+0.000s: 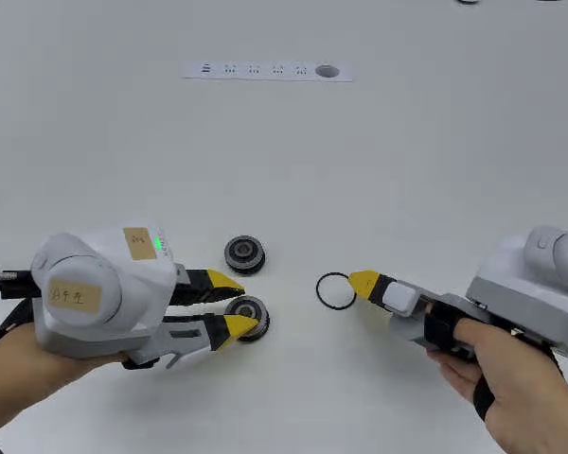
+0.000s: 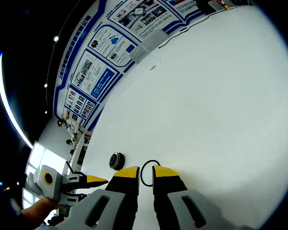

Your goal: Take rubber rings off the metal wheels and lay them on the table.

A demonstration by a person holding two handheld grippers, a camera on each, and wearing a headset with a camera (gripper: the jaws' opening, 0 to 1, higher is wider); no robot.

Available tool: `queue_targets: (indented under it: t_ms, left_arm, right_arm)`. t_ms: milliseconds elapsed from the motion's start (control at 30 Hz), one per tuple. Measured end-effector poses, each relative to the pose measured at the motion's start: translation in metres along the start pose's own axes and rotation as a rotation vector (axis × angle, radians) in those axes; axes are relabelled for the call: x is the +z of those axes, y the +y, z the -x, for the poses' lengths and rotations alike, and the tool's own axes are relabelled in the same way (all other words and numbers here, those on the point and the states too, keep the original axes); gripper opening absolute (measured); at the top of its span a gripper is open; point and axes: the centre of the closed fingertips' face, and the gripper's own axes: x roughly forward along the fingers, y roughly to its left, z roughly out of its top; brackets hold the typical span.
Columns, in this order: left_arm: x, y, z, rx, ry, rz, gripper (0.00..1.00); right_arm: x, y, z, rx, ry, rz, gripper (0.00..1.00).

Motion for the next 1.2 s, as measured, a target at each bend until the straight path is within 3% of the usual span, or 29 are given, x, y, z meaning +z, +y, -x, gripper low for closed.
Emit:
queue_targets:
  t_ms: [533, 767, 1033, 1200]
  left_arm:
    - [-0.003, -0.003, 0.000, -0.013, 0.007, 0.004, 0.17]
    - [-0.004, -0.002, 0.000, -0.015, 0.011, 0.007, 0.16]
    - [-0.005, 0.000, -0.002, -0.025, 0.017, -0.002, 0.14]
    - [-0.006, 0.000, -0.003, -0.032, 0.026, -0.018, 0.14]
  right_arm:
    - [0.000, 0.015, -0.002, 0.044, -0.006, -0.024, 0.12]
    - [-0.014, 0.039, -0.006, 0.141, 0.046, -0.018, 0.14]
    - [-0.040, 0.075, -0.012, 0.305, 0.133, 0.038, 0.35]
    - [-0.054, 0.088, -0.015, 0.352, 0.173, 0.090, 0.56]
